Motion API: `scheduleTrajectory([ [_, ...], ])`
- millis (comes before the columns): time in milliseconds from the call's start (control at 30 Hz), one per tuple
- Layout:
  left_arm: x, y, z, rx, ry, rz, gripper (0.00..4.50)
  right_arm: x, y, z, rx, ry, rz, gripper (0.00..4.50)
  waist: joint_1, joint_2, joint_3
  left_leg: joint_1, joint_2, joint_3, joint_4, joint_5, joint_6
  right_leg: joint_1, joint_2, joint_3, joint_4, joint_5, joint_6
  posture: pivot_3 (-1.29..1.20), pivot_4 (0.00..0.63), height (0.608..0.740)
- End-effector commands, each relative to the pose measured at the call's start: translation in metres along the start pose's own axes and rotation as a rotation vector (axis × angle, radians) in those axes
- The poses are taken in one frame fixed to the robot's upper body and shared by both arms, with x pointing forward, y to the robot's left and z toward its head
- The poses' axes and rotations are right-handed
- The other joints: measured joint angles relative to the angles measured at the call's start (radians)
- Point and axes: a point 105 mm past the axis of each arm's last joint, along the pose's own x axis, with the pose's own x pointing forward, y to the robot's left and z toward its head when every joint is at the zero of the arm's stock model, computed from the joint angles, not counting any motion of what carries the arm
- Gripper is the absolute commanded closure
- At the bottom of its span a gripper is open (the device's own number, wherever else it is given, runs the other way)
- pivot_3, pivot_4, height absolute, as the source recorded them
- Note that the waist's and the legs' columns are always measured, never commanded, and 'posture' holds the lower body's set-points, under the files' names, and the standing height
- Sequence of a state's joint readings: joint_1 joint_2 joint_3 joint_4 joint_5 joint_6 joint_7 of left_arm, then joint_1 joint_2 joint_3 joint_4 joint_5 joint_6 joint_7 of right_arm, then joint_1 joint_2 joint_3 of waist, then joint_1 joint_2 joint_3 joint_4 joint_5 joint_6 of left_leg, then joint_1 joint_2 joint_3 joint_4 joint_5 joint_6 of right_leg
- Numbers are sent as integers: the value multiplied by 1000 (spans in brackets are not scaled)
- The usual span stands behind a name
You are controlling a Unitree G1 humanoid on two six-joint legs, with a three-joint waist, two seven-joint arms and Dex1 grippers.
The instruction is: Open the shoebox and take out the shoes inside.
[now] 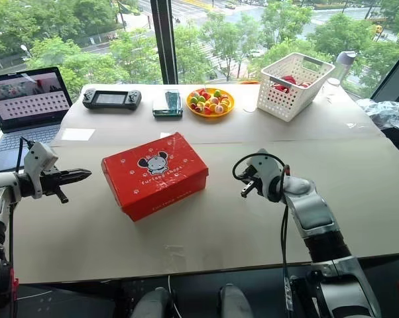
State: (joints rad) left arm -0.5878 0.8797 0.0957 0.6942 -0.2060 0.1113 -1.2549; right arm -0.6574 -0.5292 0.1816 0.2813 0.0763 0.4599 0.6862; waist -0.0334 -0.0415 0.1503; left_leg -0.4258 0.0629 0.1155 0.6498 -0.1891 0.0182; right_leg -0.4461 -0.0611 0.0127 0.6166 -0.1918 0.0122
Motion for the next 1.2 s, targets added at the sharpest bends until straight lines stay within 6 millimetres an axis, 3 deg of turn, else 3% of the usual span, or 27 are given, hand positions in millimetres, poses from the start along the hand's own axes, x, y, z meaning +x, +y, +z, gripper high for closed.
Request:
scheduleTrajectory([
  [33,17,-35,22,4,-52,-167,4497,25,-23,11,-99,13,-67,4414,-6,0,0,0,0,0,1,0,0,0,0,0,1,0,0,0,150,738],
  [200,21,-66,30,-41,-80,-257,4497,55,-20,40,-131,-32,-43,4414,-11,-1,0,-3,0,-1,2,0,0,-9,1,1,12,0,1,0,150,738],
  [333,17,-75,31,-44,-77,-251,4497,76,26,57,-197,-73,160,4414,-13,-1,0,-4,3,-1,1,0,0,-11,4,1,15,-1,-1,0,150,738],
  [500,14,-78,31,-47,-78,-230,4497,78,63,67,-202,-130,377,4414,-13,0,0,-3,3,-1,1,0,0,-11,4,1,16,-1,-1,0,150,738],
  [600,16,-78,31,-41,-81,-217,4497,73,73,68,-193,-146,456,4414,-11,0,0,-3,2,-1,2,0,0,-11,3,1,16,-1,-1,0,150,738],
  [733,32,-70,37,-4,-90,-197,4497,62,66,65,-172,-158,458,4414,-3,0,0,-3,2,-1,3,1,-2,-11,3,0,16,-1,-1,0,150,738],
  [867,66,-69,52,66,-117,-234,4497,42,45,52,-143,-144,383,4414,23,0,0,-4,2,-1,3,3,-5,-10,3,-1,16,-1,-1,0,150,738],
  [1033,117,-94,75,139,-151,-393,4497,3,12,20,-63,-86,220,4414,43,0,0,-8,1,-2,8,3,-5,-11,1,-3,16,0,0,0,150,738],
  [1200,139,-105,78,138,-165,-459,4497,-20,-4,4,-18,-40,114,4414,36,0,0,-10,1,-1,11,3,-5,-11,1,-1,15,2,3,0,150,738],
])
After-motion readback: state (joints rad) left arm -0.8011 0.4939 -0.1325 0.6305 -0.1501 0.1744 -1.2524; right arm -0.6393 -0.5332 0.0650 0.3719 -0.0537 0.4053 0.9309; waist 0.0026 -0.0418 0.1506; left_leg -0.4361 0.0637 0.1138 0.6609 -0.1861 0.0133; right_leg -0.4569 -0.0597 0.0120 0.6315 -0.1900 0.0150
